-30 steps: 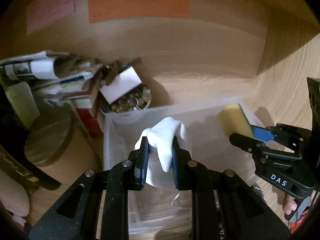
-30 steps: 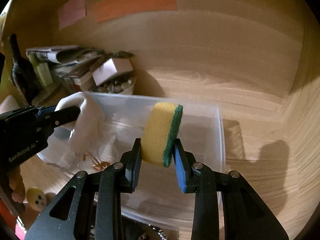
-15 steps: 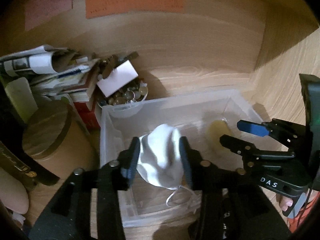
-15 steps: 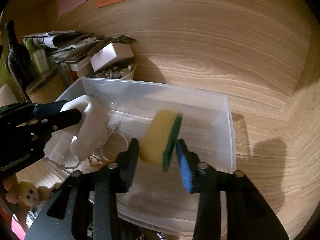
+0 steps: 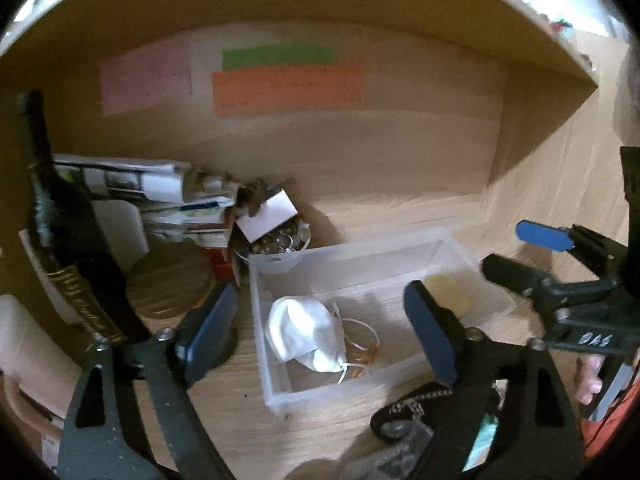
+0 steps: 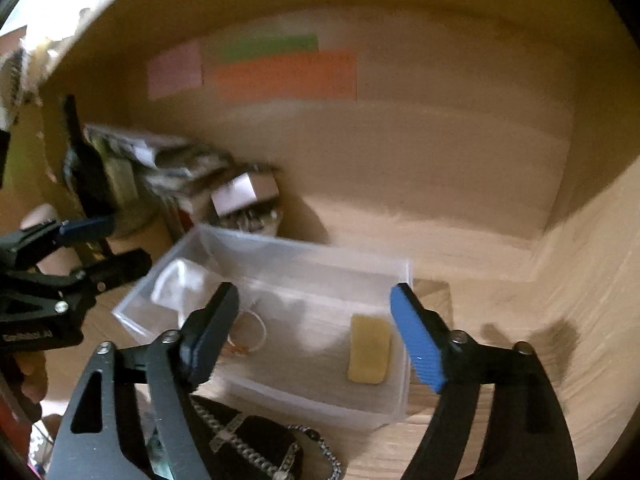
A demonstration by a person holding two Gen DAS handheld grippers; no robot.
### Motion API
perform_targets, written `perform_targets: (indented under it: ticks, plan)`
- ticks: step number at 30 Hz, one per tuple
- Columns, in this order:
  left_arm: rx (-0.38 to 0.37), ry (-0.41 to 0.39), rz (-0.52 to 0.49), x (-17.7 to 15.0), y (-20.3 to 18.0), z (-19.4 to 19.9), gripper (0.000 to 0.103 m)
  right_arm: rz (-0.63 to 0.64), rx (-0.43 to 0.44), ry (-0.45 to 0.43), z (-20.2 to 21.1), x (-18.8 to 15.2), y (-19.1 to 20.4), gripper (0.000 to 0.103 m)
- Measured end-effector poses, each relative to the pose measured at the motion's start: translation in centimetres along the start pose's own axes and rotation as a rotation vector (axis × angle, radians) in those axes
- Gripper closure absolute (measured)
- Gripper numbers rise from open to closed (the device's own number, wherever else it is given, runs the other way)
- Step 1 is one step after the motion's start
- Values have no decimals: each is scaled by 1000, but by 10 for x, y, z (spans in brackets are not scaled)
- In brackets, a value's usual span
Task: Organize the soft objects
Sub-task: 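Grasp the yellow ball with the left tool while the right tool grasps the black chain bag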
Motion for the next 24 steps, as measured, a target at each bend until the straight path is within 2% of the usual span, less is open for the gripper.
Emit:
perform_targets:
  ticks: [2,4,10,14,24]
  plan:
    - [16,-18,3,-5,5,11,5,-3,14,-33,15,1,2,22]
    - [31,-27,2,-12,8,20,3,-4,29,-57,29,-1,3,21]
    - [38,18,12,-42,17,26,2,5,46,-68,46,-14,14,21]
    - [41,67,37,-64,26,16,2,7,70,-31,40,-31,24,21]
    - [38,206,87,-126,38,-5,2,-5,126,142,-3,-80,46,22]
Point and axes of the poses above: each gripper's, at about its wrist camera, not at the fingertips, and z roughly against the way its jaws point, y to its left, x to its top, the point moved 9 cm from there along -z, roughly the way its jaws point, and after that the axes turned 9 degrees about y, right-handed, at the moved point
